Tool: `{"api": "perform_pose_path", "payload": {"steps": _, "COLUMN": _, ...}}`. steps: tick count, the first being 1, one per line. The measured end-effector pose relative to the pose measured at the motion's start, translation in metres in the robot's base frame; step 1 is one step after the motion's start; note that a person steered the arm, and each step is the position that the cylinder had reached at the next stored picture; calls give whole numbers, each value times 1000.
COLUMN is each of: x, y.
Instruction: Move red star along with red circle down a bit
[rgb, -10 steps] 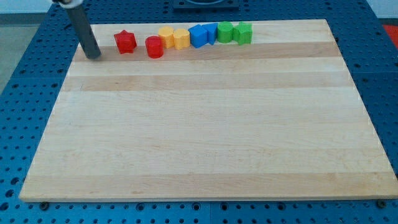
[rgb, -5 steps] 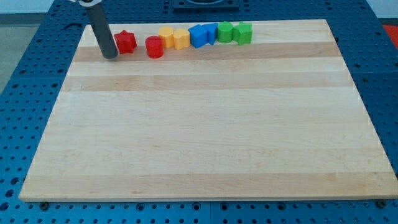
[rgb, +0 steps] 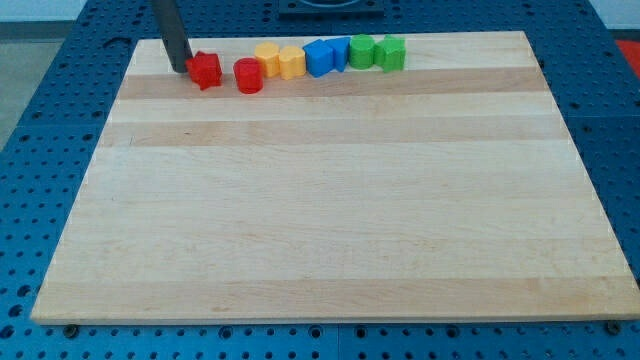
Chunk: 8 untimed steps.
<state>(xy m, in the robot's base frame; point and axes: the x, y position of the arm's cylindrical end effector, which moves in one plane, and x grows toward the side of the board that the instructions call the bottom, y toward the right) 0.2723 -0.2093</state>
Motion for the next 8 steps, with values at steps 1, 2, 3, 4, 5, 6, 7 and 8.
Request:
{"api": "perform_pose_path", "payload": {"steps": 1, "x": 22, "y": 17}}
{"api": "perform_pose_path", "payload": {"steps": 2, "x": 9, "y": 7}}
{"api": "perform_pose_path", "payload": {"steps": 3, "x": -14, "y": 0}}
{"api": "perform_pose_path", "payload": {"steps": 4, "x": -20, "y": 26}}
{"api": "perform_pose_path", "payload": {"steps": 5, "x": -6, "y": 70}}
{"api": "perform_pose_path", "payload": {"steps": 6, "x": 35, "y": 98}}
{"api": "perform_pose_path", "payload": {"steps": 7, "x": 74, "y": 116}}
{"api": "perform_pose_path", "payload": {"steps": 8, "x": 56, "y": 111}}
